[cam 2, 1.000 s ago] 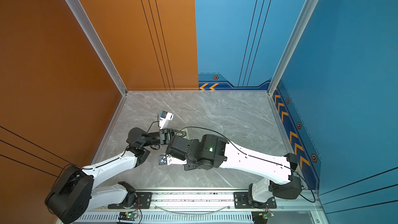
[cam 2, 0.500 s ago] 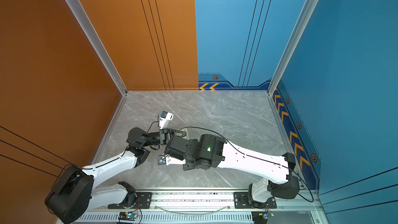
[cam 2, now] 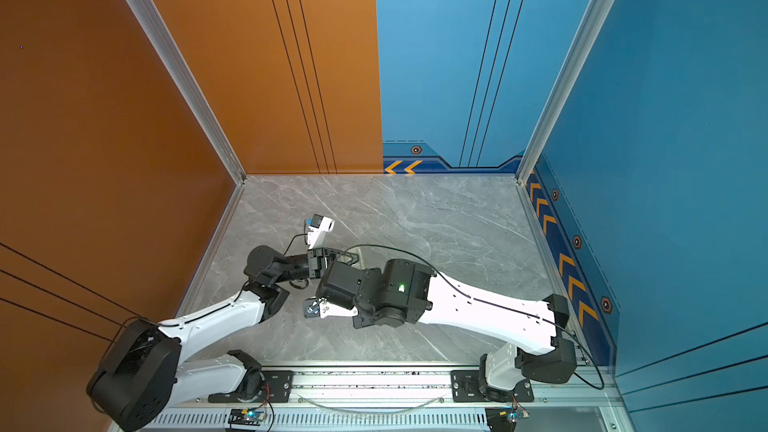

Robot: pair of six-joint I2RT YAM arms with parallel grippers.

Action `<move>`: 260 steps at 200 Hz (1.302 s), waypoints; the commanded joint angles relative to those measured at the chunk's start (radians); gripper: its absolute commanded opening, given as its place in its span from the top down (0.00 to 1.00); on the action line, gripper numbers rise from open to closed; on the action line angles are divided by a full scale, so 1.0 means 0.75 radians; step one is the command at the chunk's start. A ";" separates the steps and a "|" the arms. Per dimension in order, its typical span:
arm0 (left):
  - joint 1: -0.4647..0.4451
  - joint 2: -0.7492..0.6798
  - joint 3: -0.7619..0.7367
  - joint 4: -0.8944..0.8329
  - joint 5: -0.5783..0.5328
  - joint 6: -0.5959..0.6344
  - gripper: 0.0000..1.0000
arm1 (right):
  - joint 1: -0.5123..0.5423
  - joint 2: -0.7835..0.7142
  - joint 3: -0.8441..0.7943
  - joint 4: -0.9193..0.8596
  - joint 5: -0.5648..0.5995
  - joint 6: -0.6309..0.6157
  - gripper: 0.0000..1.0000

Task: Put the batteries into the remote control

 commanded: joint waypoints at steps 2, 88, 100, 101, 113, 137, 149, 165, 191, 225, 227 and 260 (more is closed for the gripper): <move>0.010 -0.030 -0.001 0.037 0.039 -0.003 1.00 | -0.013 0.035 0.030 0.024 0.056 -0.004 0.87; 0.005 -0.035 -0.003 0.037 0.043 -0.001 1.00 | -0.033 0.050 0.032 0.044 0.097 -0.001 0.90; 0.005 -0.034 -0.004 0.037 0.042 -0.001 1.00 | -0.038 0.051 0.029 0.048 0.100 0.002 0.90; 0.005 -0.034 -0.003 0.037 0.043 -0.001 1.00 | -0.038 0.051 0.029 0.048 0.100 0.002 0.90; 0.004 -0.037 -0.003 0.037 0.043 -0.001 1.00 | -0.041 0.050 0.029 0.050 0.103 0.004 0.90; 0.003 -0.038 -0.003 0.037 0.043 -0.001 1.00 | -0.045 0.056 0.030 0.057 0.115 0.003 0.91; 0.004 -0.038 -0.004 0.037 0.043 -0.001 1.00 | -0.047 0.061 0.032 0.059 0.120 0.004 0.91; 0.003 -0.040 -0.003 0.037 0.044 -0.001 1.00 | -0.049 0.066 0.033 0.063 0.124 0.004 0.91; 0.002 -0.040 -0.002 0.037 0.045 -0.001 1.00 | -0.052 0.071 0.032 0.065 0.128 0.005 0.91; 0.002 -0.039 -0.003 0.037 0.045 0.003 1.00 | -0.052 0.077 0.036 0.065 0.136 0.006 0.93; 0.002 -0.039 -0.004 0.036 0.045 0.003 1.00 | -0.053 0.077 0.037 0.065 0.137 0.005 0.93; 0.000 -0.045 -0.006 0.038 0.047 0.001 1.00 | -0.060 0.082 0.036 0.064 0.134 0.010 0.95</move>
